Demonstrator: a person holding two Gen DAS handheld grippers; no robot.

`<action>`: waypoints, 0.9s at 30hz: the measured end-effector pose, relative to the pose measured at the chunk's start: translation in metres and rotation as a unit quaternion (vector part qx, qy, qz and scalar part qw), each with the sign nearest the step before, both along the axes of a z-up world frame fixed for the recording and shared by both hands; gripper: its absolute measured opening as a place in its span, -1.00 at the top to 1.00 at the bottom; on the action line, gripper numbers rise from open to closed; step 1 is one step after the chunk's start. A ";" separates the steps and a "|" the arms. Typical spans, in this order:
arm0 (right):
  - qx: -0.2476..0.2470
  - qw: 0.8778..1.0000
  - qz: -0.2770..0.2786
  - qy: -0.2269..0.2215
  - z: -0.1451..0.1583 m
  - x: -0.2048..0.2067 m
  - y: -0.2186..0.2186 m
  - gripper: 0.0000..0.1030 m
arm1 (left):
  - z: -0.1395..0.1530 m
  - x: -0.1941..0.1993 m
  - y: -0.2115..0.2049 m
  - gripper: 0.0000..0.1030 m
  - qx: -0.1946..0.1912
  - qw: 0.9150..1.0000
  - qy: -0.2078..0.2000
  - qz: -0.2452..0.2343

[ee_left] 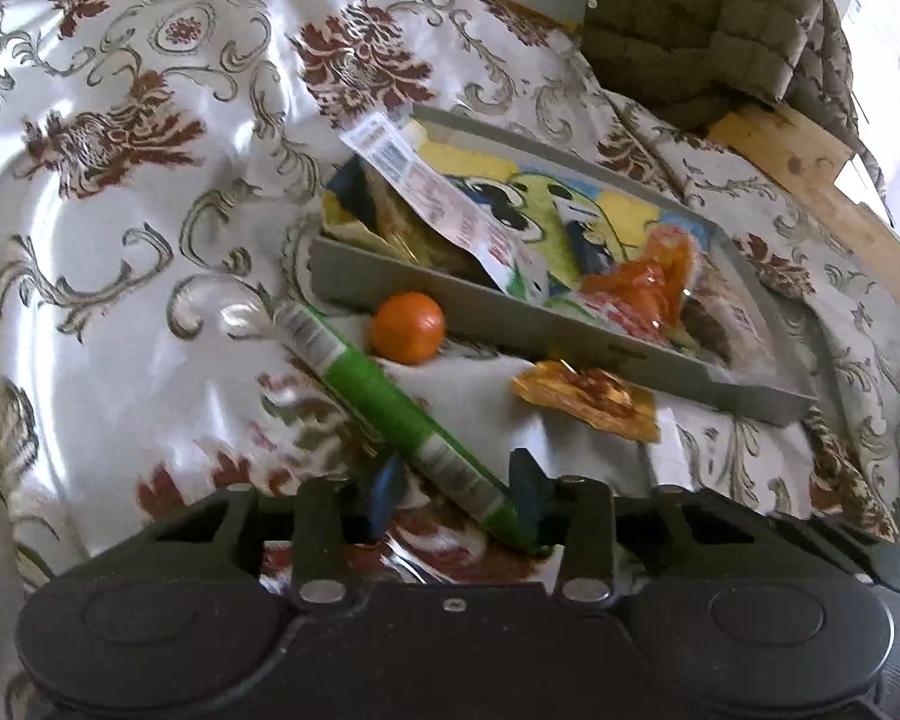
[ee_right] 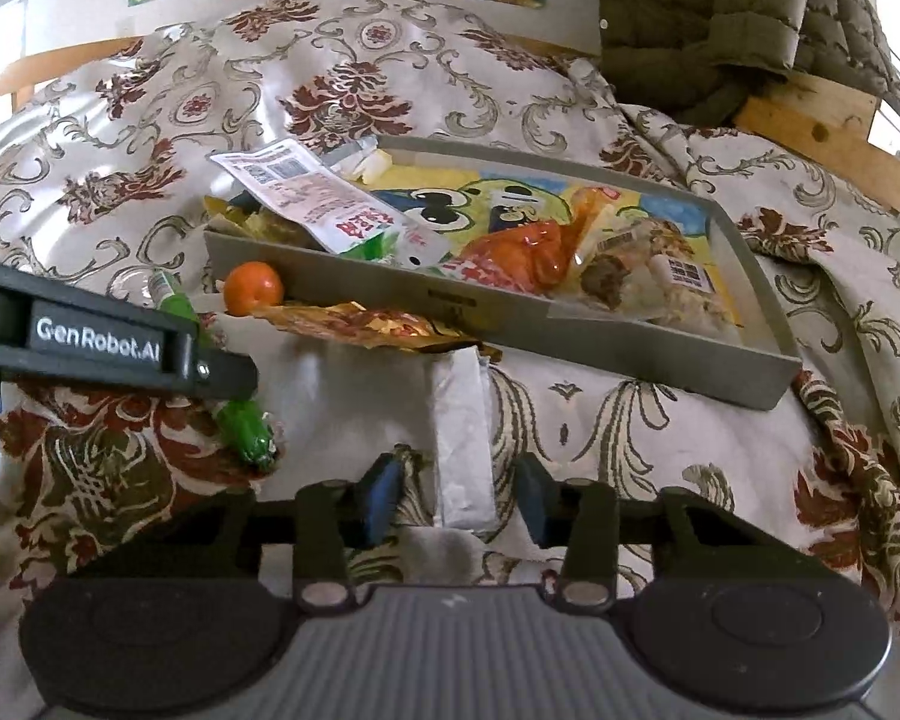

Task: Organize snacks
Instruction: 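Grasp the green stick candy with the left tool while the right tool grasps the small white packet, then carry the green stick with the left tool while the right tool carries the white packet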

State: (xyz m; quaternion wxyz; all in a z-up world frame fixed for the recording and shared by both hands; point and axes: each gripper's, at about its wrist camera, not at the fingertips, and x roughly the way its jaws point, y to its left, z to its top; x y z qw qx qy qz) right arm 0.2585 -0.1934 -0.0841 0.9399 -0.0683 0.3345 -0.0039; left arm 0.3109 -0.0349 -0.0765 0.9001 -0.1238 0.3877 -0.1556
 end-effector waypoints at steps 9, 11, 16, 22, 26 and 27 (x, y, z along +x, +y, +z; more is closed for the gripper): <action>-0.014 1.000 0.018 0.007 -0.002 0.006 0.004 0.22 | -0.013 0.018 0.012 0.05 -0.044 0.998 0.033 -0.032; -0.003 1.000 0.013 0.011 -0.002 0.009 0.000 0.22 | -0.013 0.018 0.012 0.05 -0.046 0.998 0.035 -0.032; 0.020 1.000 0.005 0.014 0.000 0.011 -0.005 0.37 | -0.013 0.018 0.014 0.10 -0.044 0.998 0.034 -0.034; 0.016 1.000 0.011 0.012 0.004 0.011 -0.002 0.56 | -0.011 0.017 0.016 0.33 -0.053 0.997 0.045 -0.032; 0.022 1.000 0.009 0.009 0.010 0.005 -0.004 0.57 | -0.006 0.012 0.019 0.46 -0.058 0.996 0.064 -0.023; 0.025 1.000 0.008 0.007 0.012 0.003 -0.005 0.57 | -0.005 0.010 0.021 0.48 -0.062 0.995 0.072 -0.021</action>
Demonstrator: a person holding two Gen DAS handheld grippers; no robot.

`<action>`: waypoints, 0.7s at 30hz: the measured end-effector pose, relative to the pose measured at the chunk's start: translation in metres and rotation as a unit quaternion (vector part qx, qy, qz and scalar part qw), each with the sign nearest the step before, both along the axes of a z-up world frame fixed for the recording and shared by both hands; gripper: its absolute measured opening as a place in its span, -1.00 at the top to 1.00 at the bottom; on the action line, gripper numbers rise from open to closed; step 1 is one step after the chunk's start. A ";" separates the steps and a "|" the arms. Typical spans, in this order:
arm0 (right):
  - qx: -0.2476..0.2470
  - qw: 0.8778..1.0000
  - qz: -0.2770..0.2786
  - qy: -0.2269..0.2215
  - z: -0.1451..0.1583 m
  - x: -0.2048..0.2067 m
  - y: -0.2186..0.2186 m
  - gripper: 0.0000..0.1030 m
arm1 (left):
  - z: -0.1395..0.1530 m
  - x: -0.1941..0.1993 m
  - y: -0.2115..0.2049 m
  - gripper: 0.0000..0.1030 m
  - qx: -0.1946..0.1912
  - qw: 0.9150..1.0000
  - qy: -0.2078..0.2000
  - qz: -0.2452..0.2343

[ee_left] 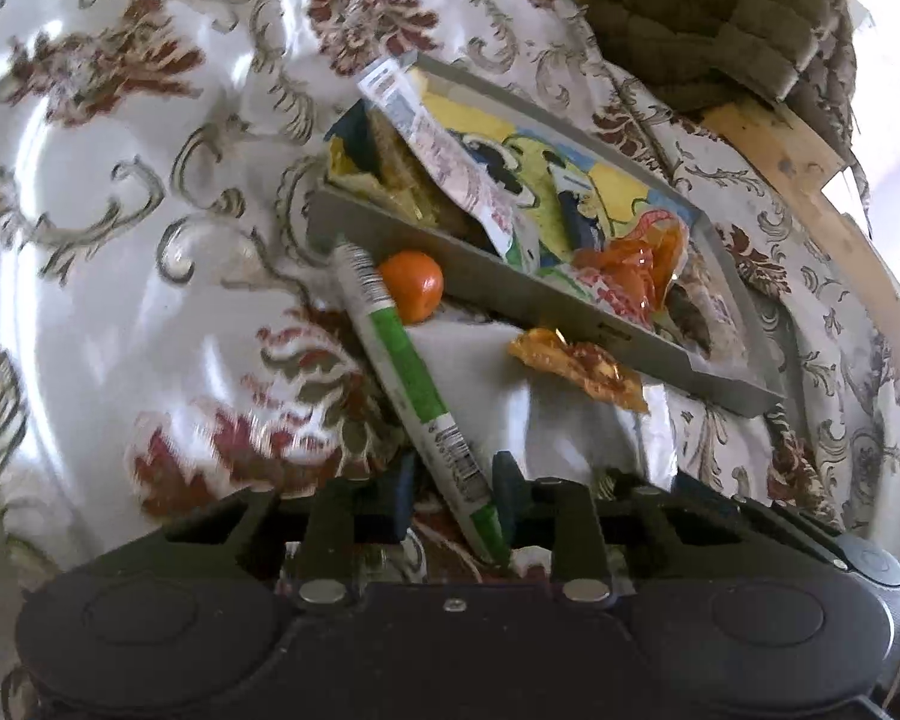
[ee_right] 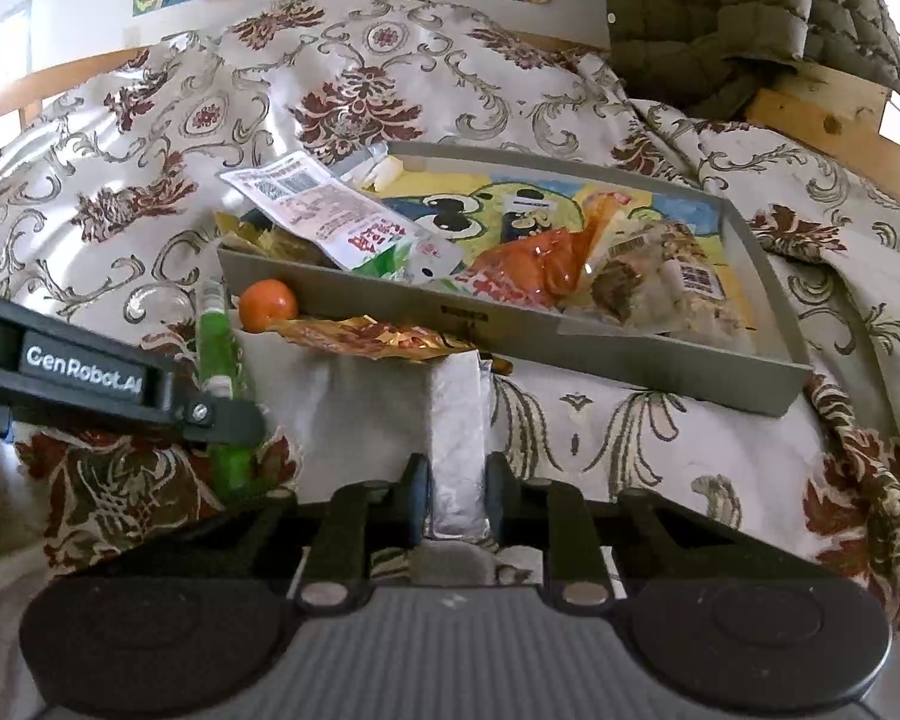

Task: Organize snacks
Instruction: 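Carry the green stick with the left tool while the right tool carries the white packet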

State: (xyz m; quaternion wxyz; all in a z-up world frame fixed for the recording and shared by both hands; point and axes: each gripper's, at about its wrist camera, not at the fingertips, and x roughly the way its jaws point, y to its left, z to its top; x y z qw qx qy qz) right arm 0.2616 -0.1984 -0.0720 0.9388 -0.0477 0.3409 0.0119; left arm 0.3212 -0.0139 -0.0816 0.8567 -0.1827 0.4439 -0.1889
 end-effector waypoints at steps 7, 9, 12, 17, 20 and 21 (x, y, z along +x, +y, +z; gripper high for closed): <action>0.027 0.999 -0.008 -0.018 0.019 -0.011 -0.007 0.57 | 0.002 -0.014 0.024 0.59 -0.079 0.994 0.058 0.036; 0.033 0.999 -0.011 -0.022 0.023 -0.015 -0.008 0.56 | 0.004 -0.020 0.027 0.60 -0.093 0.993 0.063 0.040; 0.039 0.999 -0.015 -0.032 0.030 -0.021 -0.011 0.56 | 0.009 -0.028 0.031 0.61 -0.125 0.989 0.066 0.039; 0.043 0.997 -0.018 -0.056 0.038 -0.029 -0.013 0.56 | 0.014 -0.038 0.032 0.64 -0.174 0.981 0.079 0.033; 0.042 0.997 -0.020 -0.062 0.040 -0.032 -0.013 0.56 | 0.014 -0.043 0.034 0.64 -0.201 0.975 0.092 0.036; 0.041 0.997 -0.020 -0.065 0.041 -0.033 -0.013 0.56 | 0.015 -0.045 0.035 0.64 -0.211 0.972 0.095 0.036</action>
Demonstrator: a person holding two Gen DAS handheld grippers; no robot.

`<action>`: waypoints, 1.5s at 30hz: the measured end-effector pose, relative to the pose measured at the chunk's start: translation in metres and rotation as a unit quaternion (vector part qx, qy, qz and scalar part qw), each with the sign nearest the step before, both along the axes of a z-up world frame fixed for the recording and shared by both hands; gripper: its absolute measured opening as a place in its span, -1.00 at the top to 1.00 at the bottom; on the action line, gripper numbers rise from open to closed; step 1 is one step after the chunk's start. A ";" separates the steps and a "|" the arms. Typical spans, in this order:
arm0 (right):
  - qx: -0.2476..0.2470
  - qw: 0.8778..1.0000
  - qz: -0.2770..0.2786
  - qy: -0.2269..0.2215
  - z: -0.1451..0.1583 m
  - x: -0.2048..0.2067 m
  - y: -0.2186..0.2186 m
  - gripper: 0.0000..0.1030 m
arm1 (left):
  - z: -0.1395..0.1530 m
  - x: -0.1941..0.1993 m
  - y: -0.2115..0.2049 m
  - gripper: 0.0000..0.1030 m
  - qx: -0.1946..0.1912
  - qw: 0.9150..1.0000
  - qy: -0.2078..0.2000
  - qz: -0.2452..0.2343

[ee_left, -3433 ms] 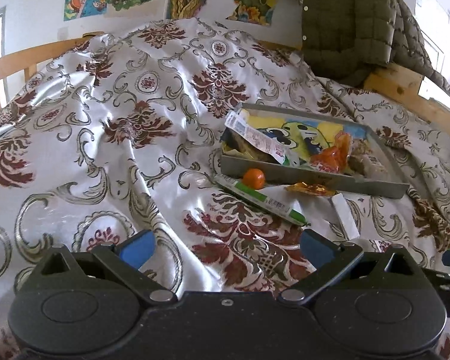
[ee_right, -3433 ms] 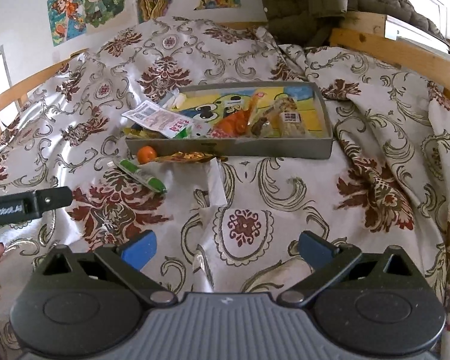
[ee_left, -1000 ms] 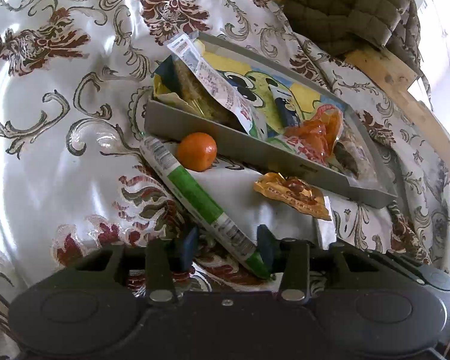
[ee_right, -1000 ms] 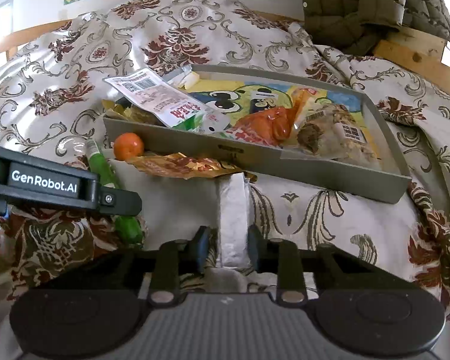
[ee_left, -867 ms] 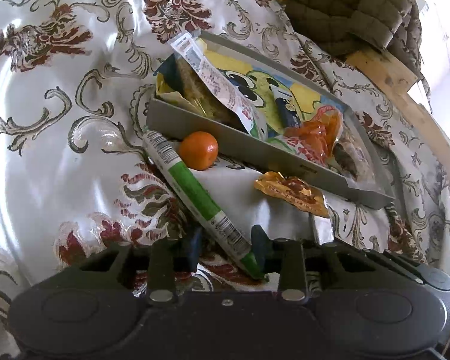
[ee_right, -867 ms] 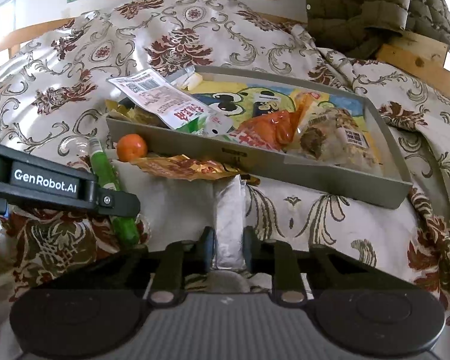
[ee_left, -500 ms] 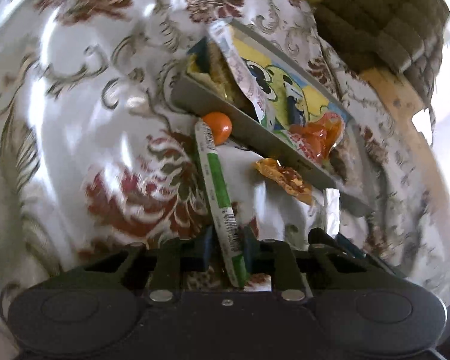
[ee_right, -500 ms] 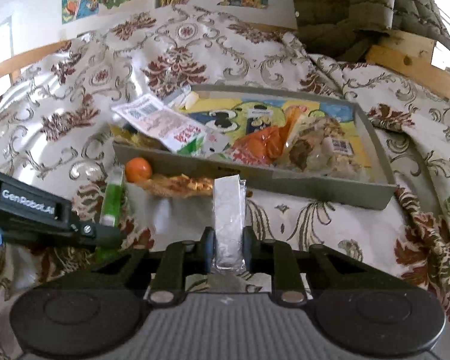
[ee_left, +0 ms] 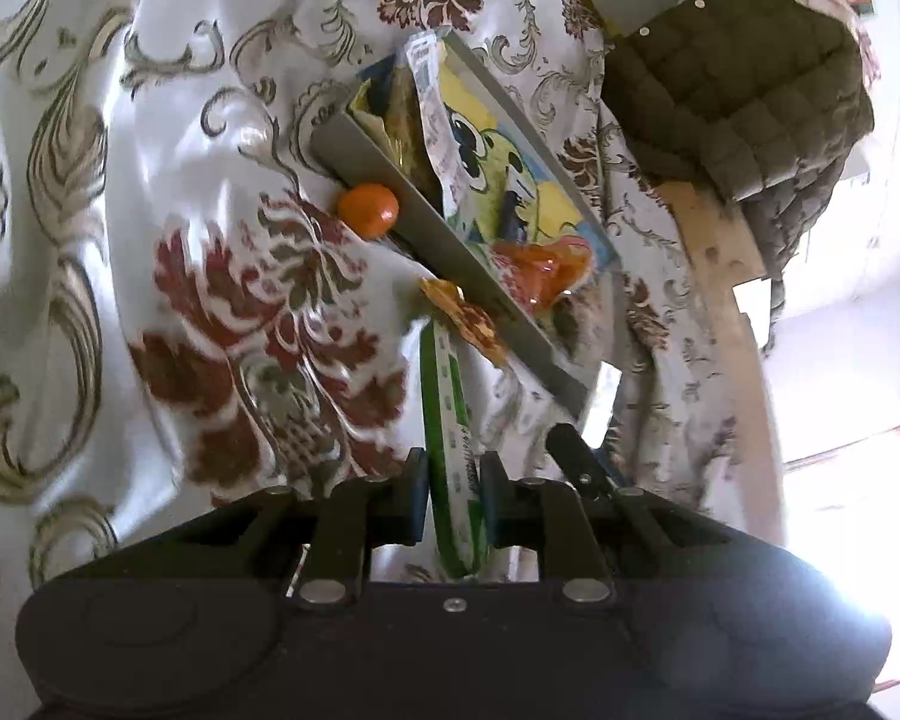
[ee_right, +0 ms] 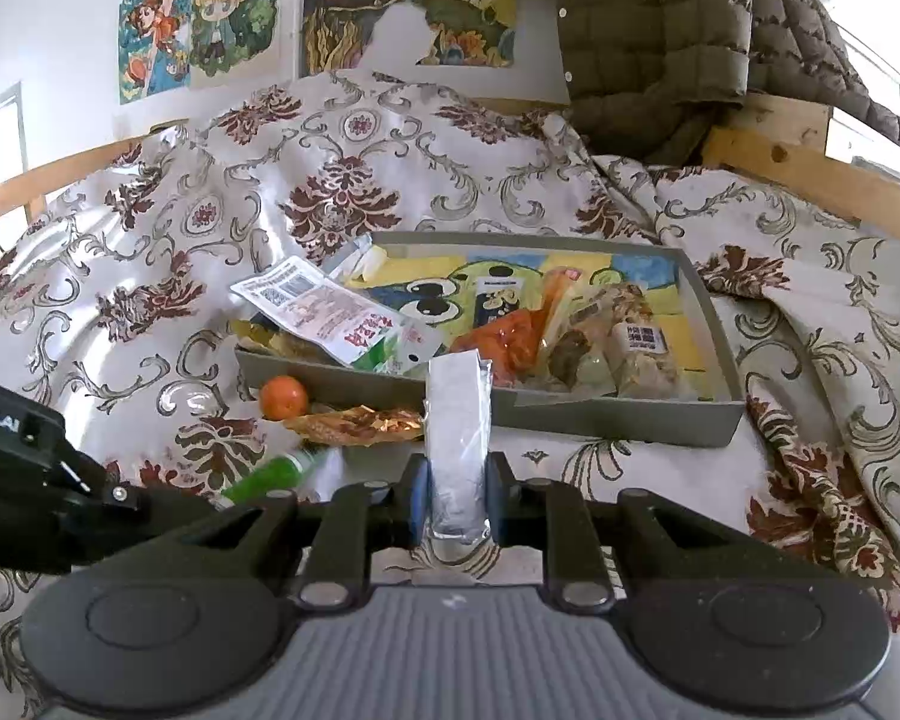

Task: Organize snacks
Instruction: 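Carry the green stick with the left tool while the right tool carries the white packet, then open the left tool to drop the green stick while the right tool releases the white packet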

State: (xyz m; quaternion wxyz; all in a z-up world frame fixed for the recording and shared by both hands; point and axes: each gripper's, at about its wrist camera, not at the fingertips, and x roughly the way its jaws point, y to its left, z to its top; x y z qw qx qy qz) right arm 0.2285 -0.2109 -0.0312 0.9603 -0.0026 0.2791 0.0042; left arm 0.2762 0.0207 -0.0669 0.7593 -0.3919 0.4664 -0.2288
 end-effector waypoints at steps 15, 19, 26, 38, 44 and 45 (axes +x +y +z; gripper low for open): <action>-0.001 0.998 -0.032 -0.052 0.024 -0.009 -0.018 0.56 | 0.020 -0.009 -0.004 0.65 -0.066 0.997 -0.034 -0.023; 0.008 0.997 -0.054 -0.062 0.028 -0.005 -0.032 0.56 | 0.035 0.005 -0.014 0.64 -0.063 0.993 -0.096 -0.018; 0.024 0.996 -0.057 -0.060 0.022 0.023 -0.038 0.56 | 0.042 0.052 -0.025 0.64 -0.055 0.982 -0.182 0.016; 0.015 0.998 -0.034 -0.058 -0.005 0.105 -0.014 0.56 | 0.018 0.125 -0.038 0.64 0.040 0.968 -0.242 0.050; -0.007 0.998 -0.032 -0.047 -0.018 0.122 -0.006 0.56 | 0.010 0.137 -0.042 0.66 0.079 0.962 -0.256 0.048; -0.012 0.998 -0.033 -0.047 -0.020 0.124 -0.005 0.56 | 0.009 0.138 -0.044 0.68 0.086 0.962 -0.256 0.046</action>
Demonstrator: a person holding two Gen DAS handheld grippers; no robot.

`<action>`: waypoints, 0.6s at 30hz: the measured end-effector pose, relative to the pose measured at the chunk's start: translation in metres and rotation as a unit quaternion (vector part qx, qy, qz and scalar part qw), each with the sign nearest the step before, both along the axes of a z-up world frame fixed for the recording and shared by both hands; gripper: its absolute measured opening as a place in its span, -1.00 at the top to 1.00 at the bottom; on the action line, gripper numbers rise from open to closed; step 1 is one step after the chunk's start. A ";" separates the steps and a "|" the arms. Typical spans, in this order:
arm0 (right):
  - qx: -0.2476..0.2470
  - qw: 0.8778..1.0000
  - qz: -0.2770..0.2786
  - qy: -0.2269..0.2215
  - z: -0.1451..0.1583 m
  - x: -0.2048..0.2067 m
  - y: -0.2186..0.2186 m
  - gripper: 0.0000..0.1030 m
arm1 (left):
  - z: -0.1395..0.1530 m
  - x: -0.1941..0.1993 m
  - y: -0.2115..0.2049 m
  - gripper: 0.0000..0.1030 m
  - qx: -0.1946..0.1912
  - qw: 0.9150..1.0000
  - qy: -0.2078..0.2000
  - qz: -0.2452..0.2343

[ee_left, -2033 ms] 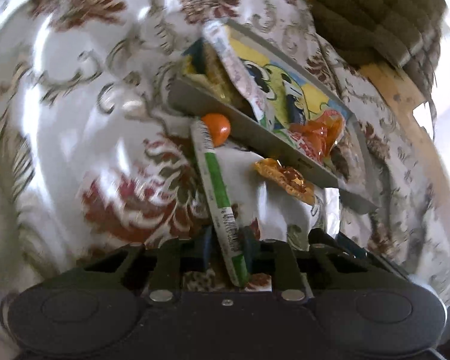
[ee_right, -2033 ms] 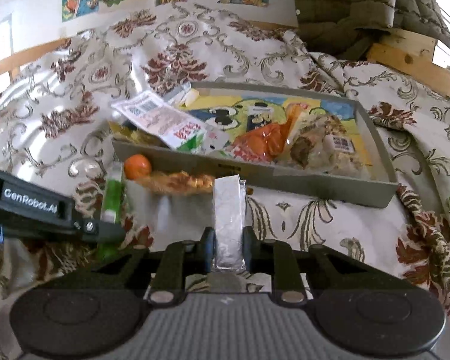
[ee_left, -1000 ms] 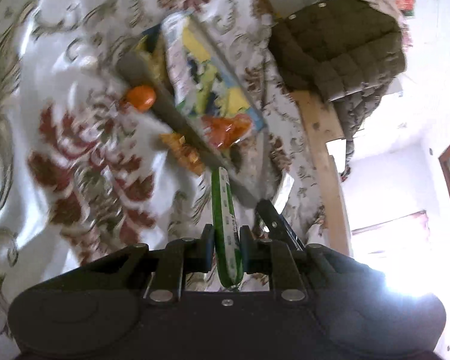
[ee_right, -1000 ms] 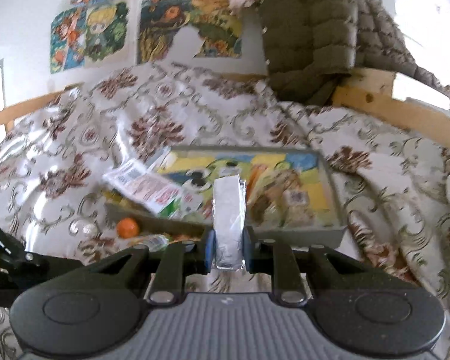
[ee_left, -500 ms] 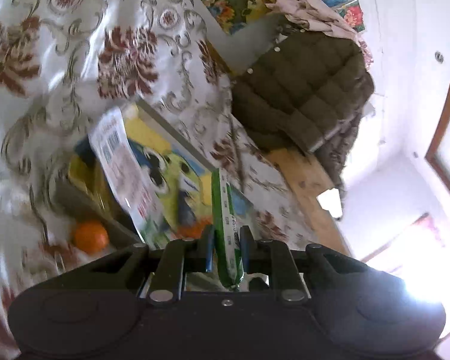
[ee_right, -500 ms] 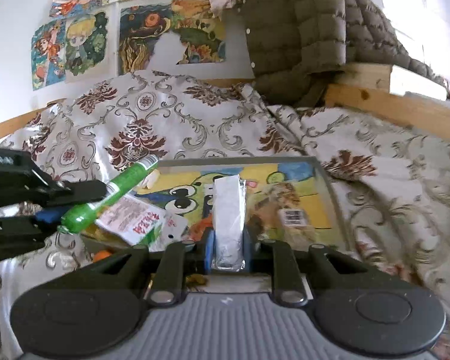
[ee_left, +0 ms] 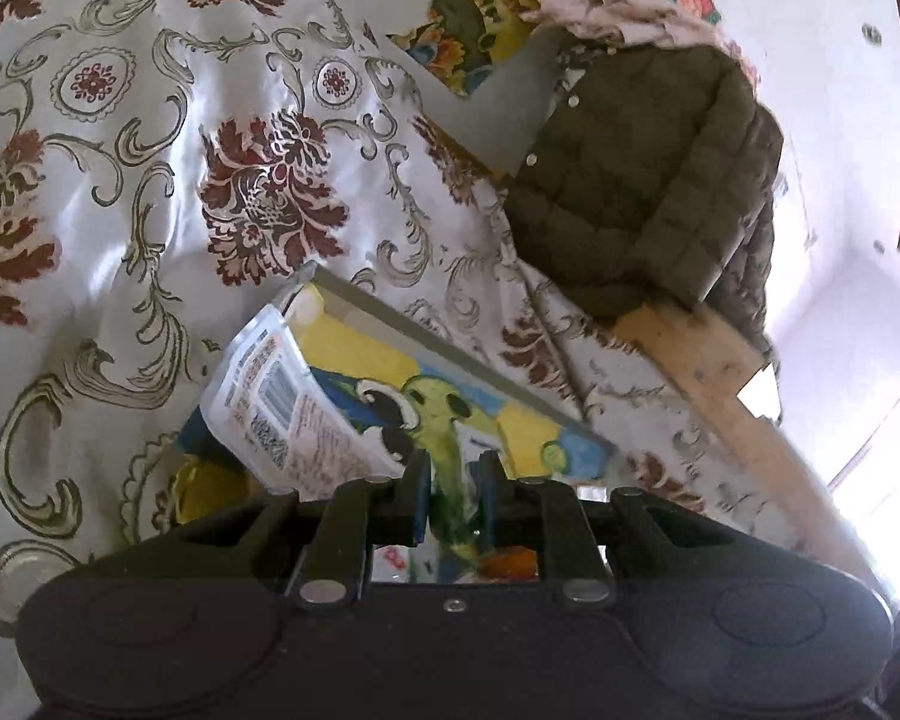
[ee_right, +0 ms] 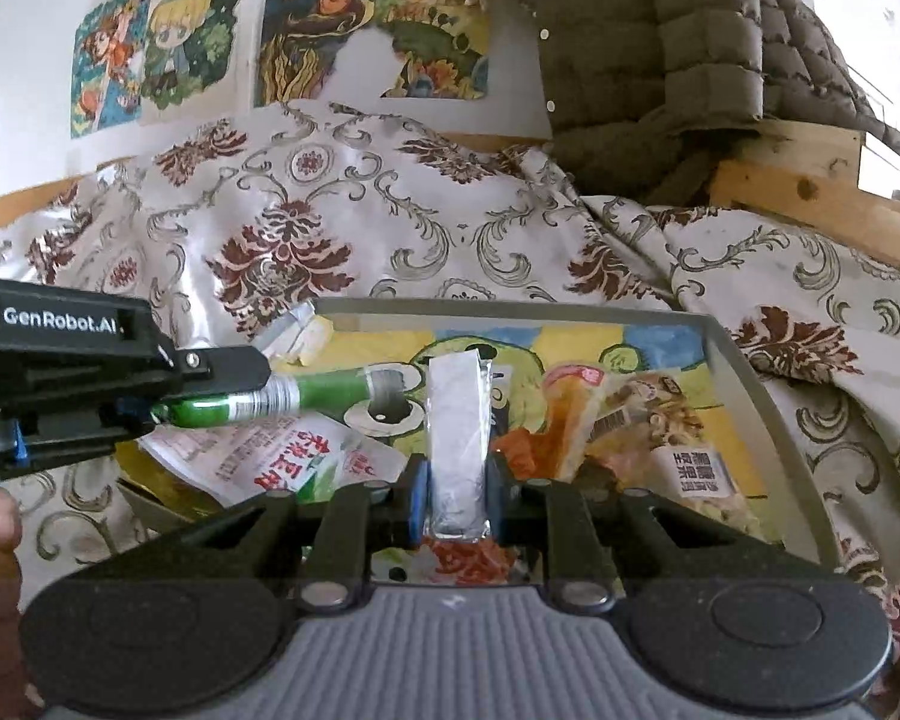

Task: Organize snacks
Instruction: 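Open the left tool to drop the green stick while the right tool releases the white packet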

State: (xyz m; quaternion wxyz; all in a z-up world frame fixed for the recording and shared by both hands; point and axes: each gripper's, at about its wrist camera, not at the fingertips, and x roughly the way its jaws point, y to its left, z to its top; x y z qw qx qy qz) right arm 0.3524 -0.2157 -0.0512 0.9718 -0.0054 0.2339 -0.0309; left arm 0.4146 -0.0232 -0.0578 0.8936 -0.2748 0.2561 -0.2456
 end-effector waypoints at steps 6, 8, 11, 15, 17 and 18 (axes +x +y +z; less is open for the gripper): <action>-0.033 0.999 -0.008 0.022 -0.010 0.006 0.004 0.44 | -0.003 -0.002 -0.007 0.66 0.035 0.999 -0.015 -0.004; -0.039 0.999 -0.009 0.025 -0.011 0.005 0.004 0.20 | -0.004 -0.003 -0.008 0.65 0.046 0.999 -0.012 -0.001; -0.031 0.999 -0.009 0.030 -0.009 0.003 0.003 -0.03 | -0.003 -0.001 -0.008 0.56 0.042 0.999 0.001 0.001; -0.008 0.999 -0.017 0.027 0.001 -0.005 -0.004 -0.18 | 0.011 -0.010 -0.009 0.09 0.049 0.999 -0.018 0.004; -0.005 1.000 -0.021 0.018 0.010 -0.010 -0.007 -0.25 | 0.019 -0.017 -0.009 -0.16 0.054 0.998 -0.031 0.007; -0.001 1.000 -0.023 0.013 0.014 -0.013 -0.009 -0.31 | 0.024 -0.020 -0.008 -0.20 0.055 0.998 -0.037 0.010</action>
